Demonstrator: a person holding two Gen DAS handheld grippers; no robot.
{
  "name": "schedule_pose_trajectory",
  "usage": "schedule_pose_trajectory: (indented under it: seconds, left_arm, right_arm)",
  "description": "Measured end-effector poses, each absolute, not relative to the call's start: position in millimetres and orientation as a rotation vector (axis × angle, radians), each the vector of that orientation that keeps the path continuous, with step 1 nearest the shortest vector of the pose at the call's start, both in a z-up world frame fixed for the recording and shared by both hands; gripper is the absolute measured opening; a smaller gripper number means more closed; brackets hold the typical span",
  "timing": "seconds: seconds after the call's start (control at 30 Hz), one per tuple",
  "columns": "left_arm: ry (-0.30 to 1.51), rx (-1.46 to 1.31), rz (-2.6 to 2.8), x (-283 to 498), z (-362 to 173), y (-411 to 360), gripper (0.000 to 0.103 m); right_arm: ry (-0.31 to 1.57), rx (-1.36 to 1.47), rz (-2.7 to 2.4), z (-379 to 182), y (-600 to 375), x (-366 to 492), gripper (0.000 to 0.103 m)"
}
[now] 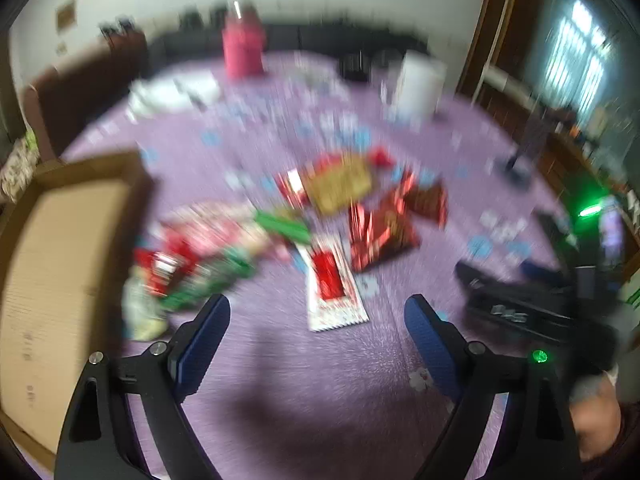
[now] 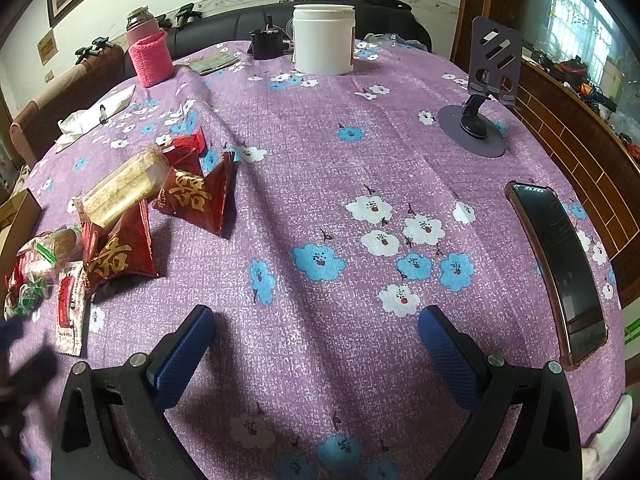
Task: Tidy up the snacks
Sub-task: 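Reach the left tool to the white-red sachet while the right tool reaches the red foil candy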
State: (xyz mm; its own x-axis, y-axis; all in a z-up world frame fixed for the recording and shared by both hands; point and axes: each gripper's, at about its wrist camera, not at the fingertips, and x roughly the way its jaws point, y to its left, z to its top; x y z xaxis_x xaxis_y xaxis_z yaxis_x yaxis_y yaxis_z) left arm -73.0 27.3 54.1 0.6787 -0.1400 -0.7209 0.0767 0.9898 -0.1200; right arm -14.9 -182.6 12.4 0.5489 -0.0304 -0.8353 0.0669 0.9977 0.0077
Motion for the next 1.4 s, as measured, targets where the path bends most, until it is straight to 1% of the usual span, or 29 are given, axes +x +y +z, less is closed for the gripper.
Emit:
schedule_pose_trajectory:
  seconds: [0.07, 0.17, 0.23, 0.43, 0.47, 0.5, 0.53, 0.57, 0.6, 0.67, 0.73, 0.8, 0.83, 0.87, 1.0, 1.03, 1.07, 1.1, 1.13, 1.23, 1.4]
  left_arm:
    - [0.751, -0.079, -0.116, -92.2, 65.9, 41.3, 0.089]
    - [0.801, -0.126, -0.107, -107.9, 68.4, 70.1, 0.089]
    - [0.791, -0.157, -0.100, -120.7, 70.2, 88.9, 0.089]
    - [0.704, -0.225, -0.113, -143.9, 76.3, 123.2, 0.088]
    - [0.699, -0.233, -0.118, -145.5, 75.7, 125.1, 0.079]
    - [0.702, -0.237, -0.124, -146.5, 75.1, 125.9, 0.070]
    - [0.710, -0.237, -0.131, -148.2, 74.6, 126.4, 0.050]
    - [0.727, -0.236, -0.149, -148.2, 72.9, 125.4, 0.035]
    - [0.739, -0.234, -0.164, -147.6, 71.7, 123.2, 0.033]
    - [0.747, -0.225, -0.174, -148.1, 70.5, 119.0, 0.033]
    - [0.747, -0.218, -0.193, -149.4, 70.7, 117.5, 0.034]
    - [0.757, -0.214, -0.204, -147.2, 70.5, 115.1, 0.038]
    - [0.762, -0.214, -0.208, -145.5, 70.1, 114.2, 0.042]
    - [0.769, -0.217, -0.216, -143.2, 69.4, 113.3, 0.046]
    - [0.801, -0.219, -0.258, -131.3, 66.6, 103.4, 0.048]
    - [0.809, -0.214, -0.265, -127.7, 65.8, 99.4, 0.048]
    - [0.821, -0.200, -0.274, -121.5, 64.7, 92.9, 0.048]
    - [0.828, -0.188, -0.278, -117.4, 63.8, 87.8, 0.048]
    - [0.837, -0.176, -0.284, -113.1, 62.6, 82.2, 0.048]
    - [0.860, -0.135, -0.319, -99.5, 58.1, 59.3, 0.048]
    - [0.895, -0.068, -0.345, -63.3, 47.2, 21.2, 0.048]
  right_arm:
    - [0.994, 0.038, -0.052, 12.7, -183.4, -14.2, 0.102]
    - [1.015, 0.028, -0.043, 13.8, -184.9, -13.9, 0.102]
    - [1.018, 0.009, -0.069, 17.9, -187.4, -18.6, 0.102]
    - [0.777, 0.007, -0.032, 77.9, -181.6, -64.3, 0.102]
    - [0.760, 0.020, 0.011, 84.1, -176.2, -66.0, 0.102]
    - [0.790, 0.049, 0.096, 86.5, -169.3, -62.4, 0.102]
    - [0.825, 0.075, 0.144, 86.0, -165.0, -57.2, 0.102]
    - [0.872, 0.128, 0.203, 82.8, -160.1, -49.1, 0.102]
    - [0.901, 0.168, 0.234, 79.3, -157.7, -43.2, 0.102]
    - [0.947, 0.222, 0.257, 69.6, -147.9, -26.7, 0.101]
    - [0.953, 0.219, 0.255, 63.1, -139.2, -12.6, 0.096]
    - [0.984, 0.218, 0.249, 54.7, -128.4, 0.9, 0.090]
    - [1.000, 0.216, 0.247, 48.9, -123.3, 5.4, 0.085]
    - [1.017, 0.211, 0.239, 43.1, -118.0, 9.6, 0.085]
    - [1.036, 0.186, 0.213, 27.3, -103.4, 24.5, 0.085]
    - [1.028, 0.174, 0.207, 26.0, -102.3, 24.4, 0.083]
    - [1.012, 0.154, 0.198, 27.0, -101.6, 23.1, 0.070]
    - [0.999, 0.126, 0.187, 26.9, -100.2, 22.7, 0.059]
    - [0.998, 0.125, 0.194, 27.9, -102.1, 21.6, 0.053]
    - [0.989, 0.146, 0.203, 31.2, -115.4, 16.3, 0.043]
    - [0.953, 0.167, 0.181, 38.0, -148.7, 0.2, 0.043]
